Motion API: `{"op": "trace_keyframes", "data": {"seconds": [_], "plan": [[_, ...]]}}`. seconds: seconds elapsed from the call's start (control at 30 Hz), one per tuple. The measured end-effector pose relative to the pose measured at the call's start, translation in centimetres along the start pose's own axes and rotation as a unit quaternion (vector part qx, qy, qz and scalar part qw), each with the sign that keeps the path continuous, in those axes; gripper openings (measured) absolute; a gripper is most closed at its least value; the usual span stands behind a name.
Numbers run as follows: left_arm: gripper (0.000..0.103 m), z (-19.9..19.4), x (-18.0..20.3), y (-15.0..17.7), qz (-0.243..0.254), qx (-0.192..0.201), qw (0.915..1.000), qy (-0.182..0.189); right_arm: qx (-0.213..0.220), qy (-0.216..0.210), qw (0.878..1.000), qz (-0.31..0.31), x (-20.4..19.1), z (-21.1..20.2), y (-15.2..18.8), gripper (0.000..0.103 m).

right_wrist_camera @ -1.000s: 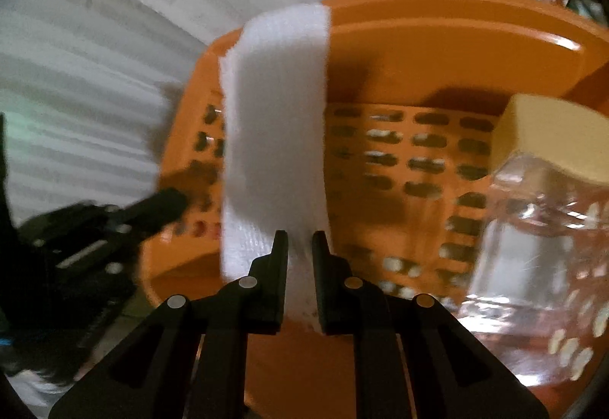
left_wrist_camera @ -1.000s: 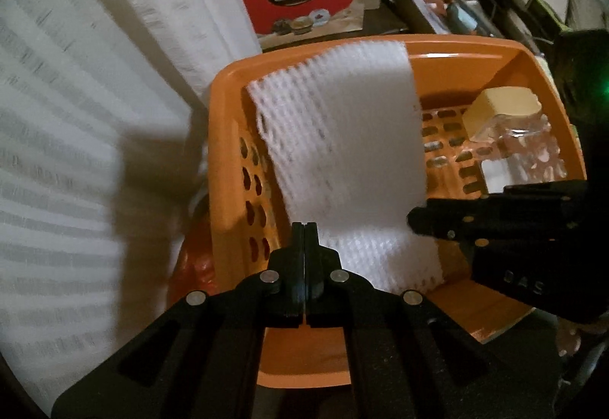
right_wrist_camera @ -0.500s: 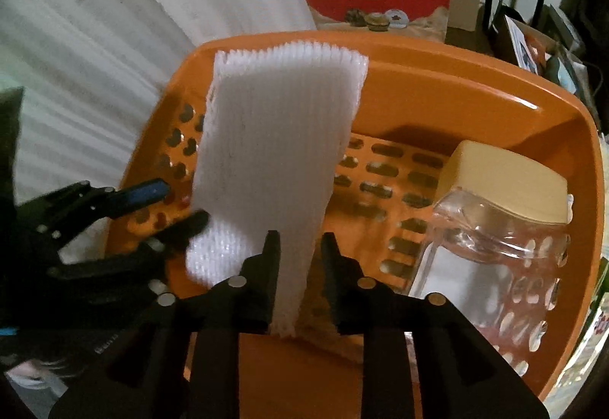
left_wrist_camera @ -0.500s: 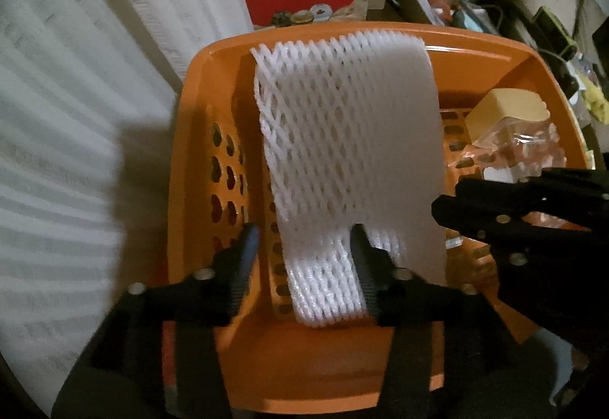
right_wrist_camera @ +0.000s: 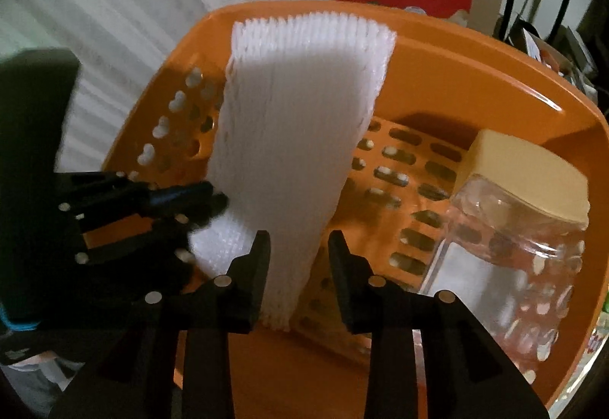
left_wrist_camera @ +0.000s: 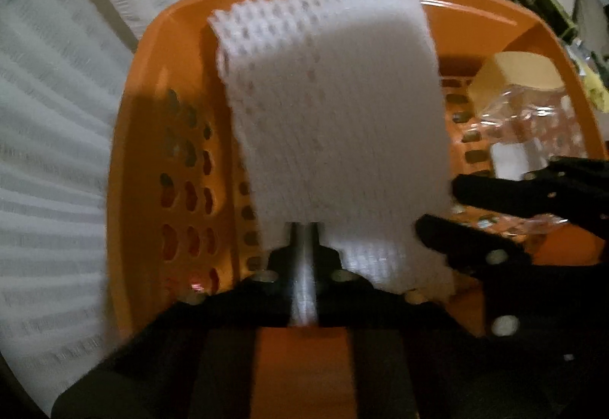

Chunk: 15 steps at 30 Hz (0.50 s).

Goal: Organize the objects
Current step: 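Withdraw both tools up and away from the basket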

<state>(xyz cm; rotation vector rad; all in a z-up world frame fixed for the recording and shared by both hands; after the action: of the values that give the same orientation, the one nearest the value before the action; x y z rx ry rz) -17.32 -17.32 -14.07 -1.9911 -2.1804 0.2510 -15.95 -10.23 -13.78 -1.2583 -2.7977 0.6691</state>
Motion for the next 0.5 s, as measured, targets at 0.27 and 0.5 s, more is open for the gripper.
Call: {"op": "trace_keyframes", "data": {"seconds": [0.27,0.5], "plan": [[0.000,-2.3,0.9,-0.6,0.020,0.012,0.9997,0.005,0.015,-0.031,0.999,0.016,-0.3,-0.4,-0.4,0.012],[0.000,-5.2,-0.4,-1.1,0.015,0.031,0.9994,-0.009,-0.008,-0.065,0.997,0.050,-1.4,1.2,-1.3,0.011]]}}
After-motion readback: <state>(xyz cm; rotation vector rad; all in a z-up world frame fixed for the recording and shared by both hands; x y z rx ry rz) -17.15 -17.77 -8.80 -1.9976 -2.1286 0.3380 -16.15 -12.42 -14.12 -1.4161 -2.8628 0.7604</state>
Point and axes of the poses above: each gripper's, at about its wrist camera, not at the fingertips, and z roughly the way its jaws point, x to its right, y to its underside, the point moved 7 cm from there along z, roughly the way its jaws point, and after that the axes turned 14 degrees about -z, right-handed, at the moved point
